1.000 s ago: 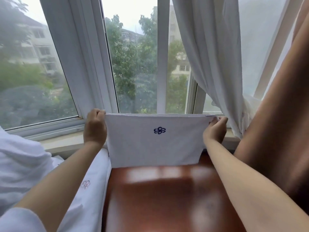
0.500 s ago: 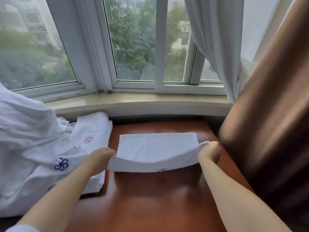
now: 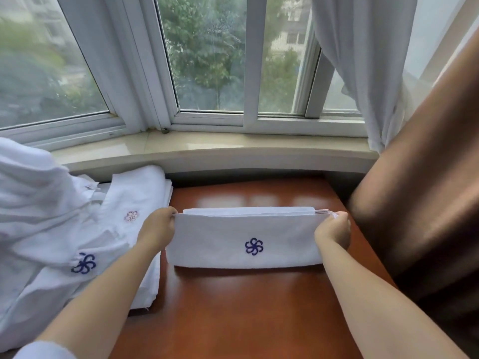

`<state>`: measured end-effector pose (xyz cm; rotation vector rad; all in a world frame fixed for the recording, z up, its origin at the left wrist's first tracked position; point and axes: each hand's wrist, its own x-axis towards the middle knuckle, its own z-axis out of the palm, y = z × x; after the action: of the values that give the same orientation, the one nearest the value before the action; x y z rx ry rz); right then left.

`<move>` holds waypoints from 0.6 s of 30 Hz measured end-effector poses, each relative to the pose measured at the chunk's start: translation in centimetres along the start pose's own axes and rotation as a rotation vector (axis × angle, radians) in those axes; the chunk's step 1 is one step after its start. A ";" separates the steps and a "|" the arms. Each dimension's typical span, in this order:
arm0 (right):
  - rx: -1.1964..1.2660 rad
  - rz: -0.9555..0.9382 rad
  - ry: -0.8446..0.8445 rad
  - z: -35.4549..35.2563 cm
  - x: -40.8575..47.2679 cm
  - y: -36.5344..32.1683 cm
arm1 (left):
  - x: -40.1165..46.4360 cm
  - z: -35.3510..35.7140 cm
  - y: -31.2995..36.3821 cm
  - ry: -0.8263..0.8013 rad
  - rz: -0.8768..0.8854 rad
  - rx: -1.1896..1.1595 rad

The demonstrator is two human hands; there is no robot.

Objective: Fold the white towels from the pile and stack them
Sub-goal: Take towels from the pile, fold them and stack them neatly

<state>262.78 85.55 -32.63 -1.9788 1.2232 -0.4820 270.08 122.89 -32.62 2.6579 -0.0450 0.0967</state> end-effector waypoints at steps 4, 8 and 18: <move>-0.002 -0.001 0.013 2.1 2.4 -1.7 | 4.1 1.2 0.8 0.028 0.013 -0.010; -0.042 0.016 -0.005 5.1 5.1 -2.4 | 8.1 3.8 0.6 -0.013 -0.023 0.031; -0.342 0.059 -0.063 12.3 8.4 0.6 | 11.8 11.3 -2.0 -0.187 -0.202 0.139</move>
<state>274.34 82.93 -41.65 -2.2139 1.3924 -0.1874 282.63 119.28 -42.64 2.7851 0.1750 -0.2227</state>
